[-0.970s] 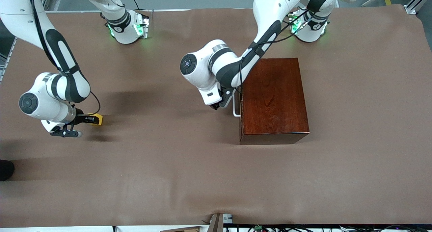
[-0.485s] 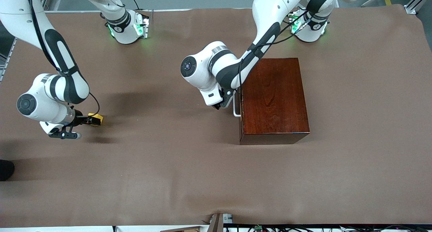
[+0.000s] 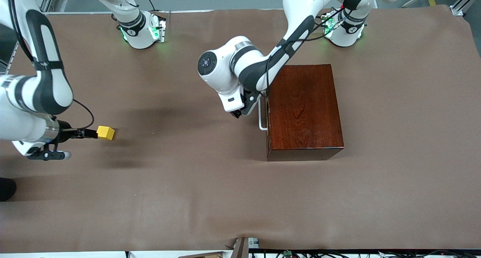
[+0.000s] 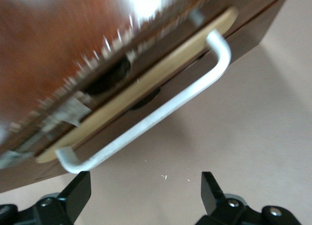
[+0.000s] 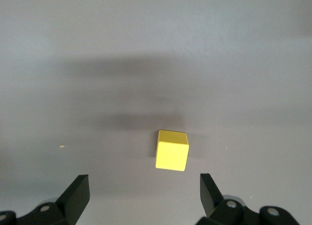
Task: Open drawer, take yellow block, close drawer
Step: 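Open the right gripper to drop the cube on the table, then press the drawer fully closed with the left gripper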
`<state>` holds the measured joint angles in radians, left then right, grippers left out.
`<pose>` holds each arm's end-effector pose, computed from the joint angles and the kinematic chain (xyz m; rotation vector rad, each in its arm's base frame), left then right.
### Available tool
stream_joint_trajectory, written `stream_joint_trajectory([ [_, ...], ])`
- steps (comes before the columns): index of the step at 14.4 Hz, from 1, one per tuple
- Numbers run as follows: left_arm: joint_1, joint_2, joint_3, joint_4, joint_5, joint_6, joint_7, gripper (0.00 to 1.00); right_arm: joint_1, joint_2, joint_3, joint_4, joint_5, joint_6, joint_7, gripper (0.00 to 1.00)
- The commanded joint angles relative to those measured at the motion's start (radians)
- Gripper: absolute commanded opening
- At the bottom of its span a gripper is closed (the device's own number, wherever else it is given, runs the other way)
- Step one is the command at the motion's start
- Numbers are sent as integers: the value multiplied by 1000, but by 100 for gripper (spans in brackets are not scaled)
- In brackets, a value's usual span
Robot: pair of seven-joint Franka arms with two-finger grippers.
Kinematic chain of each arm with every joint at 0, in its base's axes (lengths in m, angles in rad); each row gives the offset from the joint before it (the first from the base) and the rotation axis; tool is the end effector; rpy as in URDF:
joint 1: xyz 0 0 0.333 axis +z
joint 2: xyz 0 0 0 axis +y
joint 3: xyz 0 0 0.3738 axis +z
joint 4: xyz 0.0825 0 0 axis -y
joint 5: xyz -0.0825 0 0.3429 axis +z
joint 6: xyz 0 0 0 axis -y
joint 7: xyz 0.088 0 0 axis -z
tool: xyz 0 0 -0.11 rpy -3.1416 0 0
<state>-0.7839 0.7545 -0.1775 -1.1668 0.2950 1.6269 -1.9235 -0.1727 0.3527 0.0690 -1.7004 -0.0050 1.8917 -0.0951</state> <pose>0.4689 -0.5476 0.3836 -2.5310 -1.2751 -0.1793 0.6138 -0.0696 0.4471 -3.0966 0.0139 0.2449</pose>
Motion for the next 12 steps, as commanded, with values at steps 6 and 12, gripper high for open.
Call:
stream_joint_trajectory([
  [6,89,-239,3,-42,50,-125,255,100,21,-187,12,90,-7,-143,-5,100],
  [12,244,-400,-8,-129,-7,-165,421,100,84,-238,12,294,-9,-451,-5,100],
])
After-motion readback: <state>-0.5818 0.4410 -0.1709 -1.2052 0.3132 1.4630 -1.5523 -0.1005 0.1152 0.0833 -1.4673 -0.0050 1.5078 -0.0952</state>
